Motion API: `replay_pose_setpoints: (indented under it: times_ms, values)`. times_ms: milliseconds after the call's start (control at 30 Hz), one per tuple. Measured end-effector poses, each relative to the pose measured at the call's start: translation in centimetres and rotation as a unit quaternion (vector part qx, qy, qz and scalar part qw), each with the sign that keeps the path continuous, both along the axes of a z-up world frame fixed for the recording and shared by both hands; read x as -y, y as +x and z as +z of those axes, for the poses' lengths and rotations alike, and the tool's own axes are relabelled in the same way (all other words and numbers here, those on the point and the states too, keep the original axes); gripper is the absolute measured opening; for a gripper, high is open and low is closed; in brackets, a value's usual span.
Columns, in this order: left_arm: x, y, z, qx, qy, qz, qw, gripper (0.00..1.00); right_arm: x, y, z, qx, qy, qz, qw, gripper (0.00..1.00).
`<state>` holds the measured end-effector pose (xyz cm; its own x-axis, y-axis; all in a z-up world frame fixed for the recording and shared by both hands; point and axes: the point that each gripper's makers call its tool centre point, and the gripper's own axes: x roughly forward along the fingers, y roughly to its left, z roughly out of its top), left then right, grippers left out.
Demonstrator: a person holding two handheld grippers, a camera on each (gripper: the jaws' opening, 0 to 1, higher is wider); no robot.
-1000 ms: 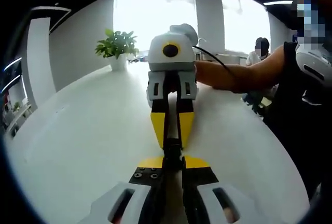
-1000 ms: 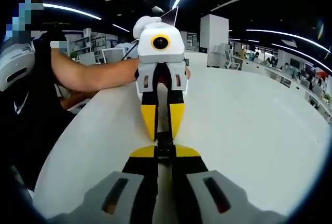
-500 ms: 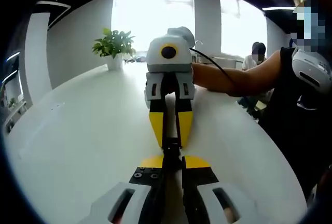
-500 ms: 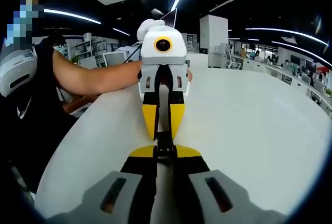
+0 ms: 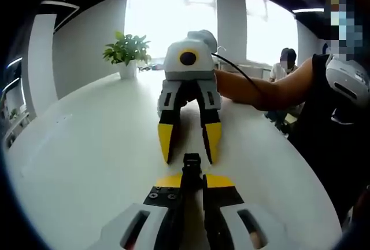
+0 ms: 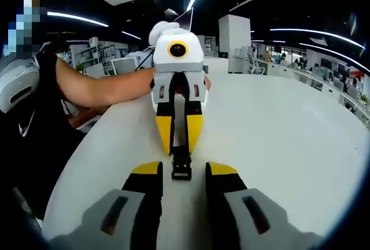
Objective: Snap the two parts of the plastic buckle together until the buckle closes and remains connected.
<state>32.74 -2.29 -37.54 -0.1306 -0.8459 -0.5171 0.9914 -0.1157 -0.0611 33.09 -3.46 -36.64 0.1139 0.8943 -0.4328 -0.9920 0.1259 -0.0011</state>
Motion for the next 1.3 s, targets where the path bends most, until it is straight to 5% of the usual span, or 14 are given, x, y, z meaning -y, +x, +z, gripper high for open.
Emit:
replay_pose_setpoints:
  times_ms: [333,967,1000,1033,1300]
  values:
    - [-0.1,0.2,0.0,-0.003,-0.003,0.004,1.0000,0.08,0.3,0.1,-0.4,0.001,-0.016,0.000,0.9999,0.12]
    - [0.2,-0.2,0.0,-0.001,-0.004,-0.010,0.9999,0.07,-0.2,-0.9,-0.7,0.010,-0.021,0.024,0.9994,0.07]
    - [0.1,-0.3,-0.2,0.003,0.006,-0.013,0.9999,0.07,0.1,-1.7,-1.5,-0.016,-0.040,0.027,0.9987,0.07]
    - [0.4,-0.5,-0.1,0.008,-0.001,-0.011,0.9999,0.07,-0.2,-1.1,-1.0,0.010,-0.026,0.027,0.9993,0.07]
    - [0.3,-0.5,0.0,0.006,-0.005,-0.008,0.9999,0.08,-0.3,0.0,-0.6,0.010,-0.020,0.019,0.9996,0.08]
